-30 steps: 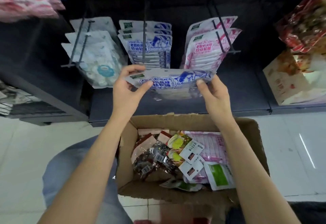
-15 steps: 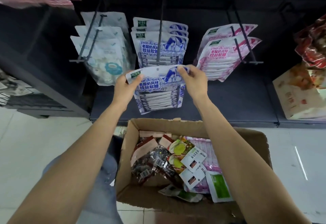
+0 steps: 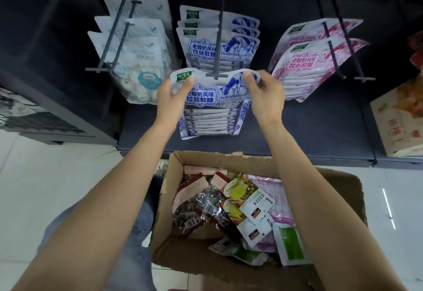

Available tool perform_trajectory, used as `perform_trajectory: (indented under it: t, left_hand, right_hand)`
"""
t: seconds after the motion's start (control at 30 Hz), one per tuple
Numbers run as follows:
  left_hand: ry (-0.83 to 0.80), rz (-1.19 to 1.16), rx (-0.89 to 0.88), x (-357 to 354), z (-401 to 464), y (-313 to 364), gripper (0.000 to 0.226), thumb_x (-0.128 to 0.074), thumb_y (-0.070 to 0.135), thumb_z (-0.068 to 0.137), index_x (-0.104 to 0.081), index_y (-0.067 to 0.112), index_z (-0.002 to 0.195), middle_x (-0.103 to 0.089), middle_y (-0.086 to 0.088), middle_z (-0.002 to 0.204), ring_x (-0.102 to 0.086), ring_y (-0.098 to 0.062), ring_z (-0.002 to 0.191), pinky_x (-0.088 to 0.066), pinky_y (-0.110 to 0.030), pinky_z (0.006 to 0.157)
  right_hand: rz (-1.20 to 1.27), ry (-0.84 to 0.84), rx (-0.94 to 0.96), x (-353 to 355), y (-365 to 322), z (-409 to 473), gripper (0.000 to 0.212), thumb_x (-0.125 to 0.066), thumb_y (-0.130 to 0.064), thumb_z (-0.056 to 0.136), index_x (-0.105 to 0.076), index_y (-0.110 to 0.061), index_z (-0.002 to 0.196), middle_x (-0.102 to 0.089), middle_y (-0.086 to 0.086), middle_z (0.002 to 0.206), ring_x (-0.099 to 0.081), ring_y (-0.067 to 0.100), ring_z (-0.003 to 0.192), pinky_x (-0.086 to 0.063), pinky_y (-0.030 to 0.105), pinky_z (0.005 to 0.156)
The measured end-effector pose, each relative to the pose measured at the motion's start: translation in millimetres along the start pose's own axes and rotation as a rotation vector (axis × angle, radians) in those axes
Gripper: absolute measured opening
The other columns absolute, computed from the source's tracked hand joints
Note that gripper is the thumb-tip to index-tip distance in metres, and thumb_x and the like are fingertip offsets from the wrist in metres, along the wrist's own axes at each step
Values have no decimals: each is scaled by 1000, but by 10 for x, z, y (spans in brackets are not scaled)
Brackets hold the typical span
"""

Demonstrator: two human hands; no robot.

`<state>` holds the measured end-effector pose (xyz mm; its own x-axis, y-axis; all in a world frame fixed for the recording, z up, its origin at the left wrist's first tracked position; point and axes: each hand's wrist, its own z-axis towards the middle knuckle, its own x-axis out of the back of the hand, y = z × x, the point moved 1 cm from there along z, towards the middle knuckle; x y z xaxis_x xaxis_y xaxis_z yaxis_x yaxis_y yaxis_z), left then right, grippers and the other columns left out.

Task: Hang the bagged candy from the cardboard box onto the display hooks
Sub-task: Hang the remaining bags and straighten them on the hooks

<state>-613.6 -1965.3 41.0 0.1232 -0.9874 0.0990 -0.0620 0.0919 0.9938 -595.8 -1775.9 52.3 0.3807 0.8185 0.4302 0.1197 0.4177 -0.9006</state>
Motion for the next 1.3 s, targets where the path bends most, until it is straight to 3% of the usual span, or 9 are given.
perform_trajectory:
  t: [0.1,0.33,0.47,0.73,0.87,1.0,1.13,1.23,1.3]
  left_hand:
    - [24,8,29,-3,24,-43,16,-61,20,92,-63,16,107,-64,11,99,-57,5,92,-44,-10,82]
    - [83,-181,27,-7,-32,-29,11,-63,11,90,-66,21,94,-70,8,92,-64,-12,97,-50,-30,93]
    - [84,-115,28,-74,15,34,9,-60,15,92,-64,19,99,-67,10,94,-63,-1,90,-48,-15,80]
    - [123,25,39,-84,123,-89,23,-64,34,87,-63,17,102,-66,5,100,-61,-4,92,-47,-21,83]
    - [259,472,-127,-103,375,25,32,-67,40,84,-65,15,104,-51,0,115,-52,-16,109,-40,-18,85]
    - [320,636,-313,-196,602,216,13,-68,31,83,-68,23,93,-53,1,109,-53,-17,105,-35,-17,71]
    - [337,603,-261,-276,839,290,13,-62,25,88,-69,22,98,-60,-3,109,-57,-19,103,-34,-15,70]
    - [275,372,-241,-258,780,297,28,-58,13,89,-60,17,117,-59,0,119,-56,-10,107,-43,-13,85]
    - [233,226,-208,-221,562,247,38,-55,3,89,-53,15,125,-51,-1,129,-53,-7,111,-45,-14,93]
  right_hand:
    - [-36,-13,30,-36,10,-21,34,-57,-37,93,-66,-4,91,-49,18,66,-34,13,58,-25,23,50]
    - [81,27,24,-12,-39,-134,32,-57,-37,94,-48,-27,65,-30,3,60,-22,9,54,-20,21,50]
    - [89,42,-45,-57,-25,-60,37,-59,-36,92,-51,-12,65,-36,2,59,-26,10,55,-24,25,53]
    - [67,55,-57,-87,13,42,39,-59,-36,92,-44,-15,62,-33,-4,54,-27,9,51,-27,22,48]
    - [22,173,-26,-207,-15,285,24,-59,-42,89,-61,-23,73,-60,5,84,-63,20,71,-53,39,71]
    - [50,208,-56,-346,-71,600,22,-61,-36,90,-56,-20,75,-59,13,95,-65,28,76,-55,41,74]
    - [248,77,-91,-341,-145,673,34,-63,-15,90,-49,-9,120,-54,13,122,-59,5,82,-46,8,66]
    - [422,-96,-54,-236,-116,456,70,-56,1,90,-19,-14,147,-26,8,151,-55,14,116,-47,8,77]
    - [414,-152,-12,-140,-19,227,68,-54,3,91,-22,-17,148,-22,4,154,-47,14,128,-47,15,91]
